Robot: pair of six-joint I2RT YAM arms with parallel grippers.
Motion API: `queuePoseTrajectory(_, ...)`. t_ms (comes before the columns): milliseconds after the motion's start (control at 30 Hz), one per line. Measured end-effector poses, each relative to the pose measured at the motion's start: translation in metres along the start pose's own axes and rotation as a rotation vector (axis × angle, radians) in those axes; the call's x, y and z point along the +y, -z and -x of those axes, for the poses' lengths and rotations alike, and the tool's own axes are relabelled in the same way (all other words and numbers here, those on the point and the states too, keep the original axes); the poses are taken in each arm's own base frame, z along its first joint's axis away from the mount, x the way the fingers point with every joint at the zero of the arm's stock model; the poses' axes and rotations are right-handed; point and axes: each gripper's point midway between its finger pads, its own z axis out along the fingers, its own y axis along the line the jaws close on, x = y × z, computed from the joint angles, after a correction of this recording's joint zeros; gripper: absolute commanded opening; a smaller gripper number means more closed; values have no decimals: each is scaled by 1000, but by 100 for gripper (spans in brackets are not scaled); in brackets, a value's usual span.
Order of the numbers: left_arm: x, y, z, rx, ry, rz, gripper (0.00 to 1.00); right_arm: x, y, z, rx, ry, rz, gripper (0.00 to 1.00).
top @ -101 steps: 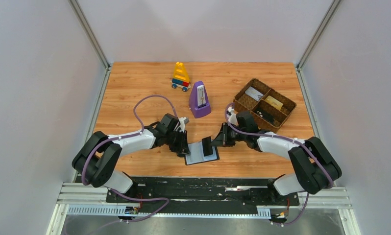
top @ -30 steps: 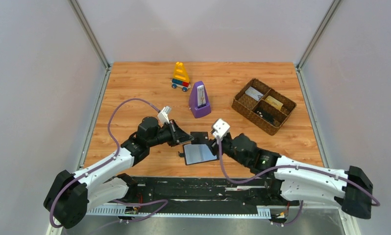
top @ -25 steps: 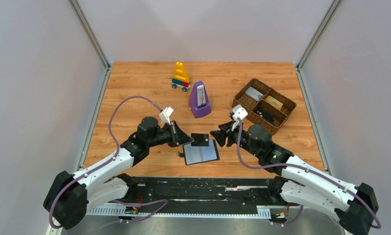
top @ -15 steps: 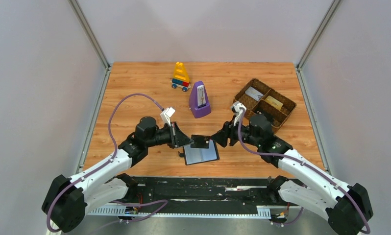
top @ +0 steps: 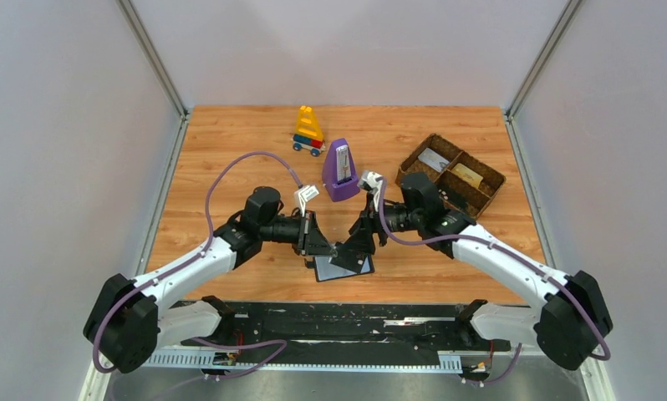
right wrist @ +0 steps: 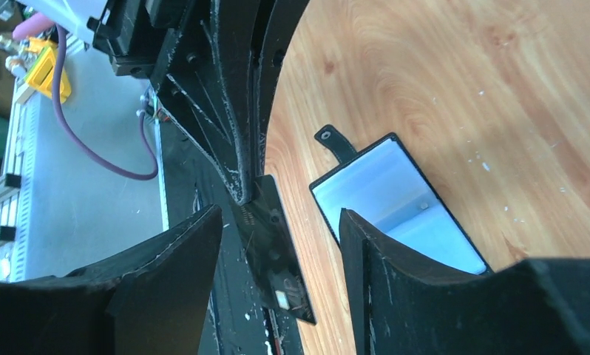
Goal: Take the credit cards out of the card holder
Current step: Place the credit card in the storage box.
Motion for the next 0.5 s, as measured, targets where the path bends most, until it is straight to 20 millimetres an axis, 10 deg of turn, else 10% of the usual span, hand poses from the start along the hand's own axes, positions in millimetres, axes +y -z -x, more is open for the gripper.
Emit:
queuePoseTrajectory(367, -10, 0, -6, 64, -28, -68, 0, 12, -10, -21, 109, -57, 151, 48)
queuePoseTrajectory(500, -12, 1, -6, 68, -31, -76, 1, 17, -11, -25, 124, -69, 194, 6)
